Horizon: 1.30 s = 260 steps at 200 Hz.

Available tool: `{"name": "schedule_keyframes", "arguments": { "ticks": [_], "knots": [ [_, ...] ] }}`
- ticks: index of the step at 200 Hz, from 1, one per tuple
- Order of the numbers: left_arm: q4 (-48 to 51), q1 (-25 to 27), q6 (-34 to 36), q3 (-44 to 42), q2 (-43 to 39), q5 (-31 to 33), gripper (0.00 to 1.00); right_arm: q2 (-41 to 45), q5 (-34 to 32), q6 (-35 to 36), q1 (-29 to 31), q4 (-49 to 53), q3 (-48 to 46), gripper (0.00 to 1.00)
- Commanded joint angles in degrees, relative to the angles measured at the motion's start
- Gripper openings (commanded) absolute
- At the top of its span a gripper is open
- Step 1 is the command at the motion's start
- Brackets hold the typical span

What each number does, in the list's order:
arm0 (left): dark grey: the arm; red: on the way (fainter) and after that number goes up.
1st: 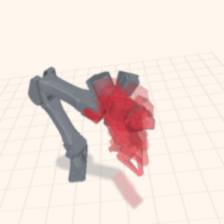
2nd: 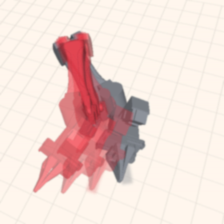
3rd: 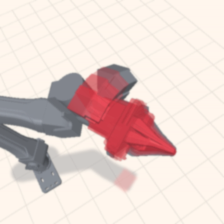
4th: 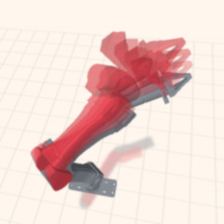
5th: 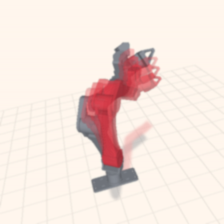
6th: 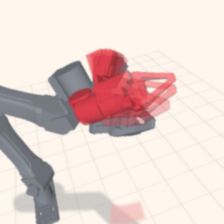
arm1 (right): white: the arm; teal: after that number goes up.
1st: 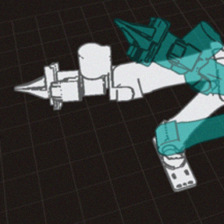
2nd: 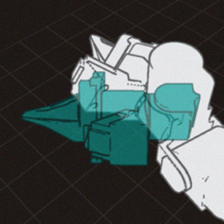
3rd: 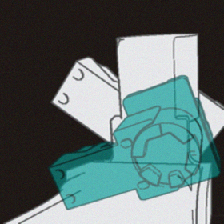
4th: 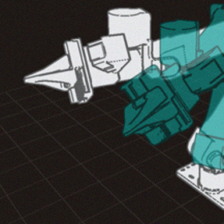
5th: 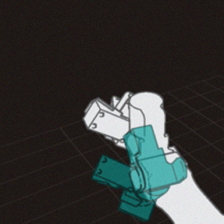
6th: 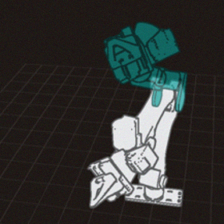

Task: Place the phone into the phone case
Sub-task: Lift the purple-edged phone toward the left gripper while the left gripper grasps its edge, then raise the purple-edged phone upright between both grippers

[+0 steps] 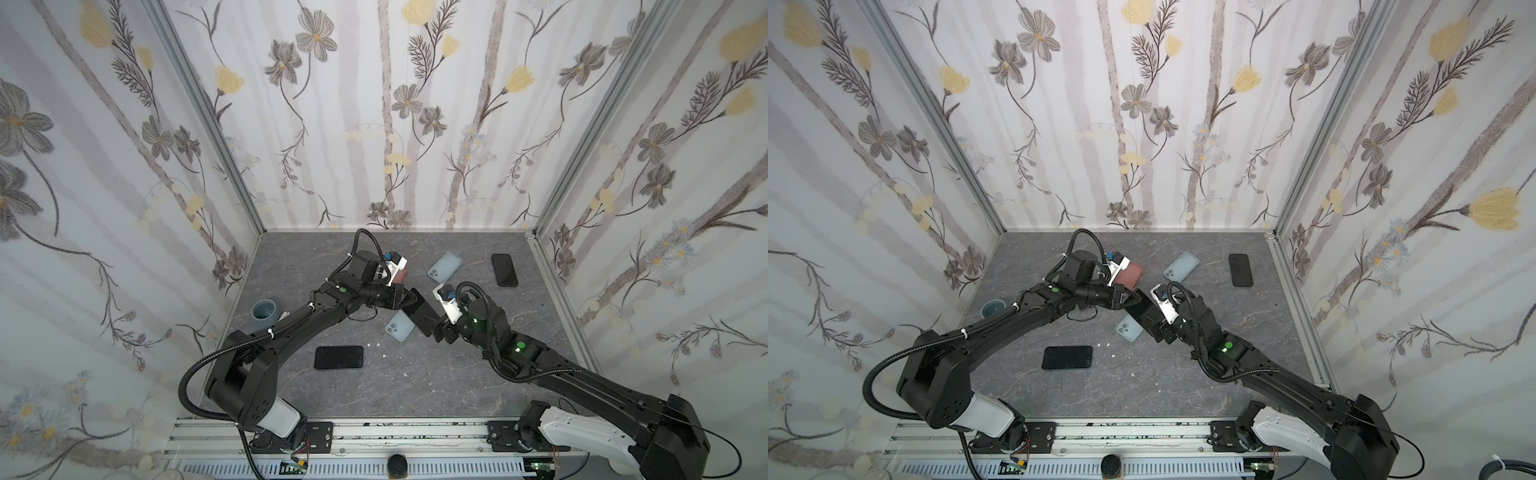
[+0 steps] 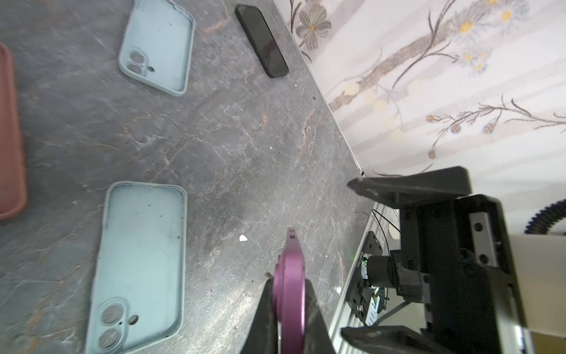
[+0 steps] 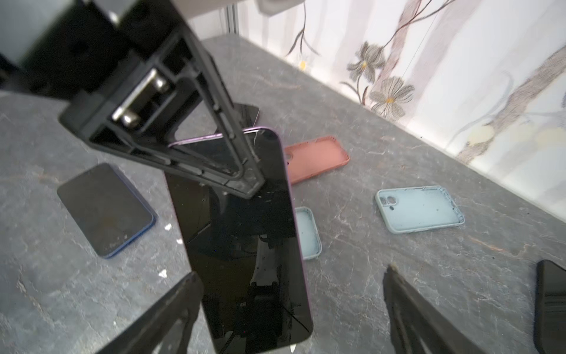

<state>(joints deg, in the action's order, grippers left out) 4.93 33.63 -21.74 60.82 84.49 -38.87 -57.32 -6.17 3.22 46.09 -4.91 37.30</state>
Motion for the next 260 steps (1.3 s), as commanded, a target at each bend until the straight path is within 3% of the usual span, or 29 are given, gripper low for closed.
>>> {"name": "schedule_keyframes", "arguments": {
  "ticks": [1,51,96,142,175,215,260],
  "knots": [
    [-11.2,-0.9,-2.0,-3.2,-4.5,2.6,0.00,3.4,-0.9,-3.6,0.0,-6.4,-0.1,1.00],
    [-30.4,-2.3,-6.4,-12.3,-16.2,0.6,0.00,10.4,4.3,-10.9,-1.7,-11.7,0.0,0.98],
    [-48.3,-2.3,-9.7,-20.7,-24.8,-0.1,0.00,14.6,14.7,-19.9,-5.1,-23.1,-2.4,0.77],
    [-64.9,-2.3,-14.2,-28.0,-29.3,0.9,0.00,15.0,20.6,-20.4,-5.9,-26.4,-2.8,0.79],
    [-71.5,-2.3,-15.8,-30.7,-30.5,1.2,0.00,12.3,29.8,-22.0,-5.9,-28.4,-1.8,0.80],
    [-79.7,-2.3,-18.5,-33.1,-30.7,-0.1,0.00,10.5,32.7,-23.3,-5.9,-30.0,-1.1,0.78],
    [-81.2,-2.3,-19.6,-33.3,-30.0,0.2,0.00,7.9,37.9,-26.0,-5.8,-31.8,0.7,0.76]
  ]
}}
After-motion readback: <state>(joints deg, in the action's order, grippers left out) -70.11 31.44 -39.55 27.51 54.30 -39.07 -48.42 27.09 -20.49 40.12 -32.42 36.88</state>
